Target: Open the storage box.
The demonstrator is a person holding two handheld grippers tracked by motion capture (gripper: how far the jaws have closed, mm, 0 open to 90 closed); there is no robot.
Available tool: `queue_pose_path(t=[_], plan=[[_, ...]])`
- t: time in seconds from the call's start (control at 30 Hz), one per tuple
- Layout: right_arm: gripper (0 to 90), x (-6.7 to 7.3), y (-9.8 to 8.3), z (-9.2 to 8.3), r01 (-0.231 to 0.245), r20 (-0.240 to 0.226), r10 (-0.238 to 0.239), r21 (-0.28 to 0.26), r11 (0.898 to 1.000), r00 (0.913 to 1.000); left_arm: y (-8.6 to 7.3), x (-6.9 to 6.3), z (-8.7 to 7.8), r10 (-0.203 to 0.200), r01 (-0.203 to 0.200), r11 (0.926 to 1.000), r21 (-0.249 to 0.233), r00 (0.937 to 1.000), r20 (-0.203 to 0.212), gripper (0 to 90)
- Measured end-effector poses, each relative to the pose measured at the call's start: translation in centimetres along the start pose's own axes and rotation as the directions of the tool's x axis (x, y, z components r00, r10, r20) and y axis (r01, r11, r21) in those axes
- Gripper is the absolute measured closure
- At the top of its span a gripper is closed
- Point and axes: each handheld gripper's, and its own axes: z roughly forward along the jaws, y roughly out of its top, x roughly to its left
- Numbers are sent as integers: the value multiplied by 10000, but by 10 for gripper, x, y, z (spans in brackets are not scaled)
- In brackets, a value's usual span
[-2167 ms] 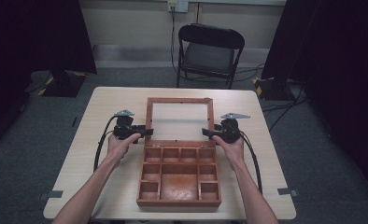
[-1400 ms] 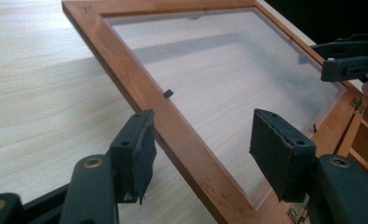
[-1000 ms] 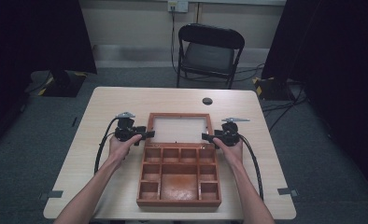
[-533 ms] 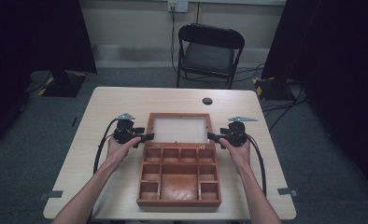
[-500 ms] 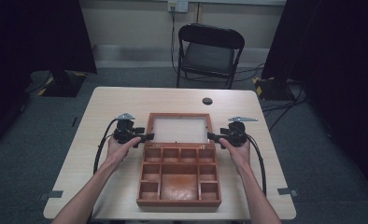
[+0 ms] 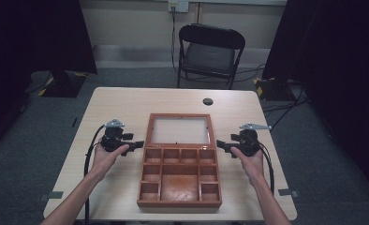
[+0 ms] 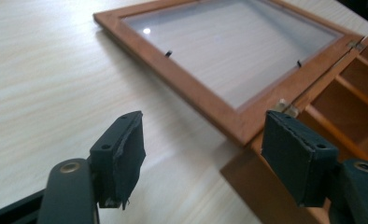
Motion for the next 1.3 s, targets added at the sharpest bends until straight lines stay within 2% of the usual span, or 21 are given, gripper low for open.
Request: queue_pose_path(t=[0.1, 0.23, 0.47, 0.53, 0.6, 0.67, 0.73, 0.77, 0.8, 0.87, 0.9, 0.93, 0.97, 1.0, 1.03, 1.07, 1.1, 1.13, 1.2, 1.23, 1.3], plan=[[169, -1, -10, -15, -130, 311, 129, 20, 9999, 9994, -11, 1, -7, -90, 91, 9999, 97, 9999, -124, 289], [165, 0, -20, -29, -13, 581, 6, 118, 9999, 9983, -24, 2, -15, -168, 174, 9996, 219, 9995, -251, 283], [156, 0, -44, -50, 147, 807, -217, 860, 9962, 9965, -42, 0, -31, -99, 145, 9980, 621, 9972, -744, 252], [156, 0, -47, -52, 177, 905, -262, 943, 9954, 9956, -45, -1, -33, -70, 126, 9975, 698, 9968, -798, 244], [157, -1, -59, -59, 149, 1155, -277, 1106, 9938, 9929, -54, -1, -40, 39, 43, 9960, 893, 9957, -922, 237], [157, -2, -67, -62, 145, 1387, -327, 1307, 9913, 9898, -59, -1, -43, 232, -100, 9923, 1231, 9940, -1065, 221], [156, -4, -74, -63, 142, 1550, -368, 1449, 9893, 9872, -65, -1, -45, 114, 90, 9919, 1271, 9872, -1592, 212], [156, -5, -78, -63, 107, 1637, -360, 1531, 9881, 9859, -65, -1, -45, 114, 90, 9919, 1271, 9872, -1592, 205], [155, -6, -82, -62, 81, 1688, -358, 1619, 9868, 9850, -68, 3, -46, -147, 343, 9908, 1309, 9889, -1478, 200], [151, -8, -86, -62, 30, 1748, -337, 1730, 9849, 9840, -69, 4, -45, -219, 436, 9890, 1415, 9883, -1510, 179], [150, -9, -90, -60, 164, 1874, -543, 1980, 9801, 9808, -71, 5, -43, -119, 427, 9847, 1691, 9837, -1794, 176], [150, -9, -90, -60, 164, 1874, -543, 1980, 9801, 9808, -71, 5, -43, -119, 427, 9847, 1691, 9837, -1794, 180], [143, -9, -94, -58, 277, 2216, -765, 2154, 9761, 9721, -73, 4, -42, 216, 108, 9852, 1710, 9823, -1863, 180], [144, -8, -95, -58, 297, 2342, -791, 2073, 9778, 9690, -74, 3, -41, 406, -64, 9850, 1725, 9798, -1957, 190], [143, -8, -96, -57, 388, 2570, -923, 2062, 9778, 9620, -74, 3, -41, 406, -64, 9850, 1725, 9798, -1957, 192], [133, -7, -97, -56, 503, 2738, -1073, 2075, 9769, 9558, -77, 2, -38, 1137, -718, 9818, 1757, 9636, -2419, 175], [133, -7, -97, -56, 503, 2738, -1073, 2075, 9769, 9558, -77, 2, -38, 1137, -718, 9818, 1757, 9636, -2419, 139], [104, -9, -101, -54, 736, 2818, -1217, 1756, 9817, 9517, -82, 3, -34, 1012, -717, 9897, 1241, 9628, -2506, 104], [104, -9, -104, -55, 750, 2815, -1143, 1466, 9864, 9527, -84, 5, -32, 1112, -866, 9905, 1064, 9609, -2535, 57], [103, -9, -105, -54, 788, 2881, -1155, 1358, 9876, 9506, -85, 6, -31, 929, -697, 9929, 963, 9603, -2631, 23], [103, -9, -105, -54, 780, 2900, -1130, 1299, 9885, 9503, -85, 6, -31, 942, -707, 9928, 969, 9598, -2645, 11]])
